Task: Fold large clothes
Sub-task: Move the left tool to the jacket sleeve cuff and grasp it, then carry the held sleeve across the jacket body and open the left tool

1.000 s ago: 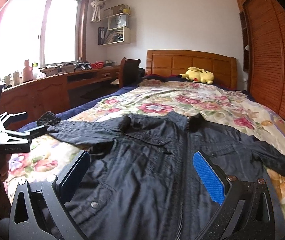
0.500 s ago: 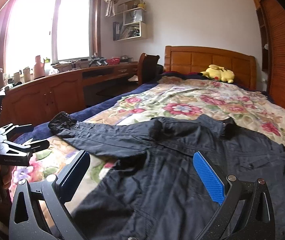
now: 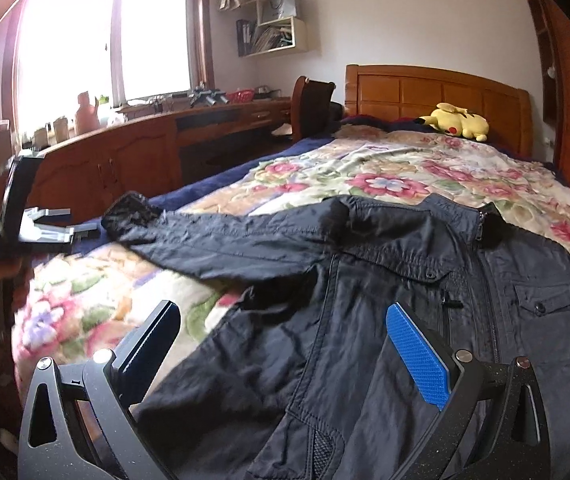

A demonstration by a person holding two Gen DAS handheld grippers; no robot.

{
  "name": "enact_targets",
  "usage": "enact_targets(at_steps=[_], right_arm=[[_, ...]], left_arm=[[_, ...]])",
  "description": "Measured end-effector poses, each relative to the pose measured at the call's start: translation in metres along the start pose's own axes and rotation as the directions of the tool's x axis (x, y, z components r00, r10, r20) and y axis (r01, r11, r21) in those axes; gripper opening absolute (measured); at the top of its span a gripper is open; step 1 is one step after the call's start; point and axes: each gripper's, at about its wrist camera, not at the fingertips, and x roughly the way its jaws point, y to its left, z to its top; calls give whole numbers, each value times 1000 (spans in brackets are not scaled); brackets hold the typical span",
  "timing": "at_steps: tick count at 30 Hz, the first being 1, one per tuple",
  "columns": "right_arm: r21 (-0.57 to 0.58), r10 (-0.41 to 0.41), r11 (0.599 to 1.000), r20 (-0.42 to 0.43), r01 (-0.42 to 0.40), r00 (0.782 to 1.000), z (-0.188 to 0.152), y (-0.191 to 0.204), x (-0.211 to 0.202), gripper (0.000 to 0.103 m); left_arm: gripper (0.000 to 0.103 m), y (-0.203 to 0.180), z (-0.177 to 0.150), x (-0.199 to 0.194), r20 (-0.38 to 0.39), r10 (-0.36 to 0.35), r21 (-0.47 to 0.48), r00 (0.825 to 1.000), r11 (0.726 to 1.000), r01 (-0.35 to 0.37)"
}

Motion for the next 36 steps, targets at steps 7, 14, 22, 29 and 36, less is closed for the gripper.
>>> enact_targets(at_steps=[7, 14, 22, 29, 36], right_arm=[[-37, -23, 999, -14, 23, 1000, 0, 19, 9, 103], [-45, -33, 998, -30, 32, 999, 0, 32, 14, 103], [-59, -36, 998, -41, 33, 999, -2, 36, 14, 103], [-45, -28, 999, -42, 26, 999, -1, 34, 13, 103], [-29, 10, 1000, -25, -11, 1000, 4, 29, -6, 103]], left_arm=[[84, 40, 14, 33, -28, -2, -123, 1000, 992, -2], [75, 71, 17, 69, -94, 19, -202, 995, 979, -37], [65, 85, 2, 102, -184, -26, -285, 983, 958, -28], [10, 73, 11, 98, -177, -48, -259, 983, 966, 0], [8, 21, 43, 37, -65, -91, -157, 994, 984, 80]])
